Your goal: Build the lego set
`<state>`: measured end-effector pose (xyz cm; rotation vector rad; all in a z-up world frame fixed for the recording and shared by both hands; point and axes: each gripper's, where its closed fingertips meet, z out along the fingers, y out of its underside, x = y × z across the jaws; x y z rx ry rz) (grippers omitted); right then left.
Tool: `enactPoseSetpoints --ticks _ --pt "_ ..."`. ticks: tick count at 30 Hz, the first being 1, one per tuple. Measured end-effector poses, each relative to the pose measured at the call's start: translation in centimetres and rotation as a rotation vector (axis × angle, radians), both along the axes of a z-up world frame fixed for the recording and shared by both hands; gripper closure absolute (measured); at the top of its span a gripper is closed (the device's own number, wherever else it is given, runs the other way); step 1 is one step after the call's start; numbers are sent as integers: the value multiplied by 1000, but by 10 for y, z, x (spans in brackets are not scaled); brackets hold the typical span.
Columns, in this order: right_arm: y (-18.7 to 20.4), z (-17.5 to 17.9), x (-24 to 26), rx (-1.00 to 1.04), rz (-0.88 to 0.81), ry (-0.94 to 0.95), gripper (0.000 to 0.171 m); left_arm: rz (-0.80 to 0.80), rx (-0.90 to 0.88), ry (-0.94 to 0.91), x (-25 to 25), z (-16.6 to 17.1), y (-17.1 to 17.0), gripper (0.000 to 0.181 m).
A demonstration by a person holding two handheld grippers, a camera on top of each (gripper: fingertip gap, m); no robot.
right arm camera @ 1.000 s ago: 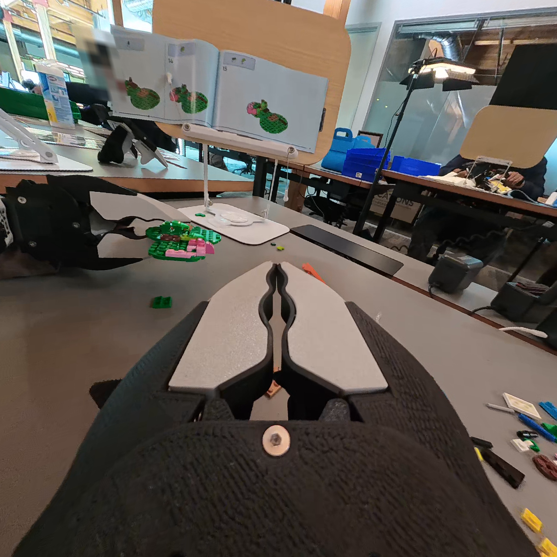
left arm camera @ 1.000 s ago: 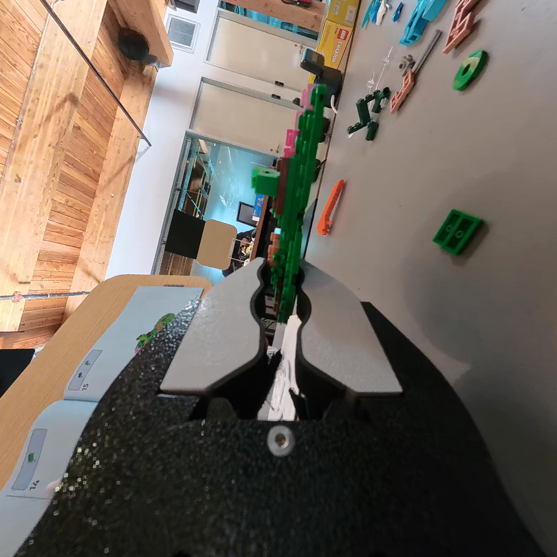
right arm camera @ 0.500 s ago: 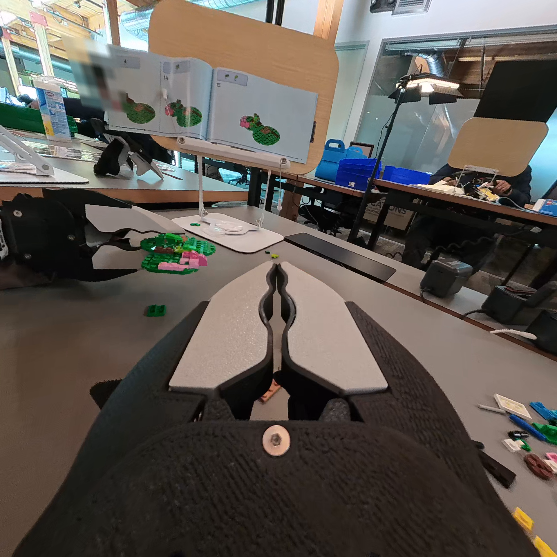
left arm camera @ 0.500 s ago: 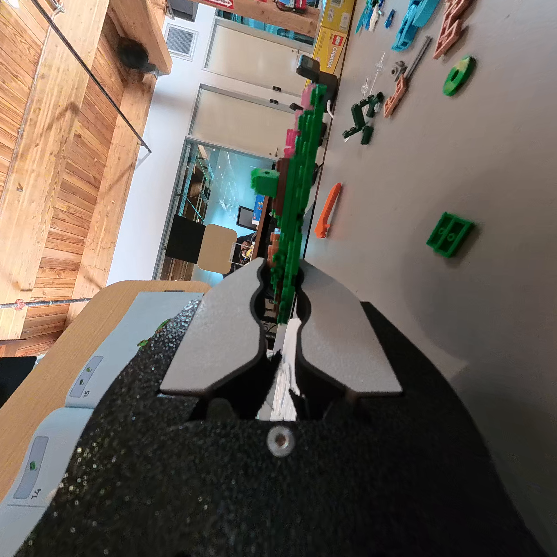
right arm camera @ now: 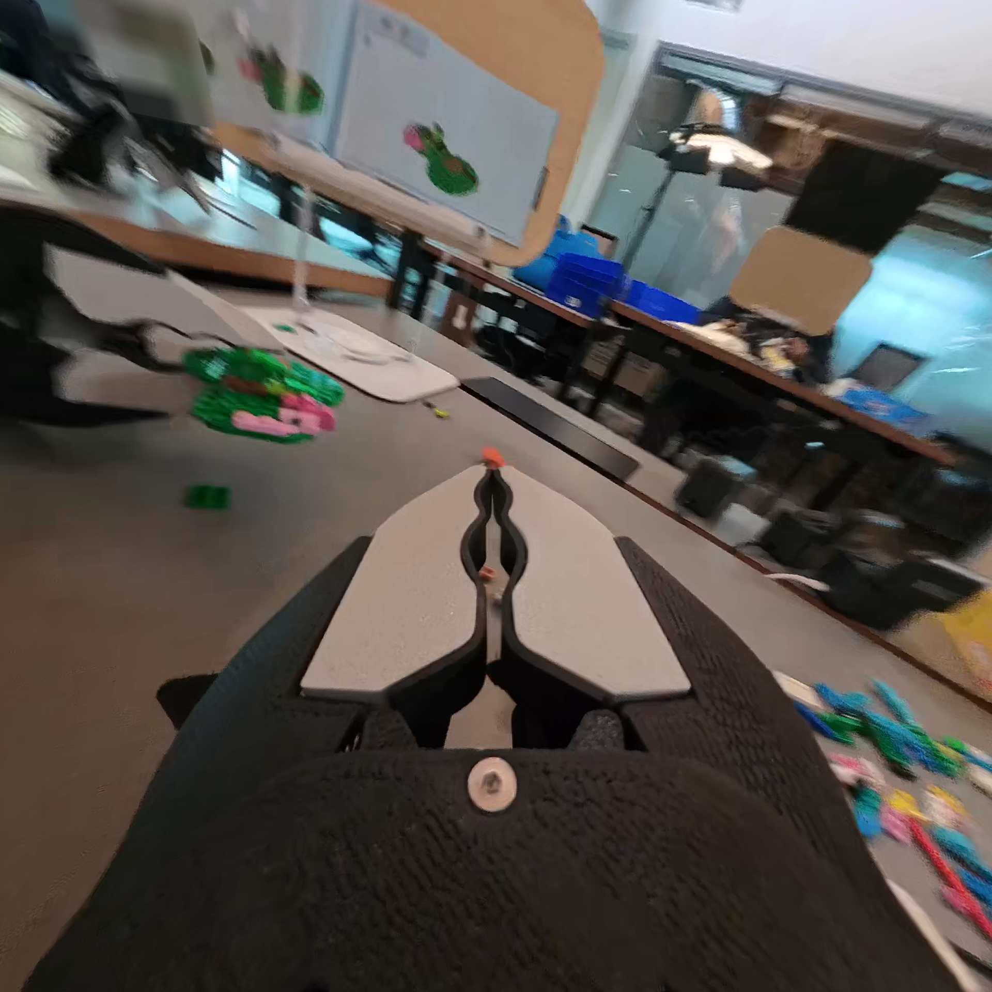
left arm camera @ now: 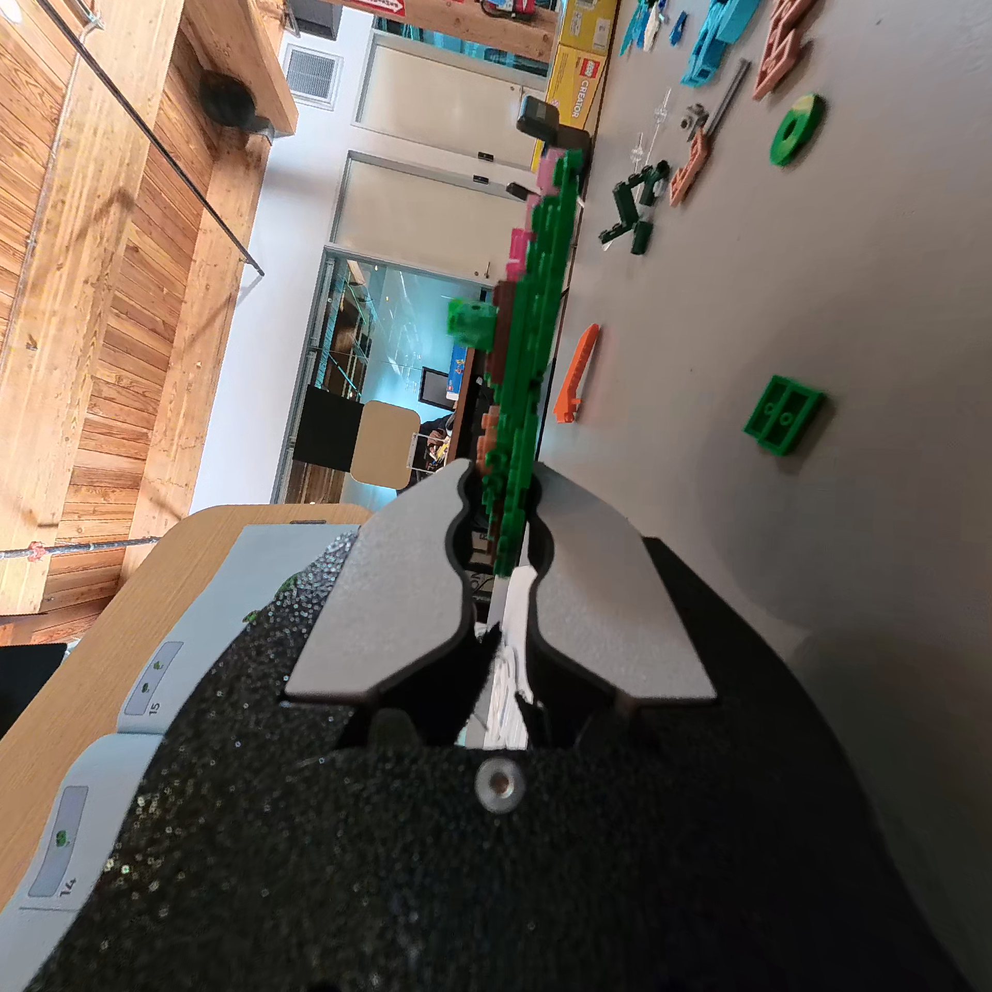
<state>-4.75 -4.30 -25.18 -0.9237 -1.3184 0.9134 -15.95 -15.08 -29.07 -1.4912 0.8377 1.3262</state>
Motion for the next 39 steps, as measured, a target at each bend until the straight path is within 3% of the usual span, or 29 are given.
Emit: enactPoseSetpoints --ticks 3,9,39 --pt "-1 -2 0 133 -49 33 171 17 12 11 -3 3 -2 166" --pt "-25 4 3 254 35 112 171 5 10 7 -1 2 -1 166" --pt "-40 8 9 288 130 184 171 3 -7 26 1 -2 -1 166"
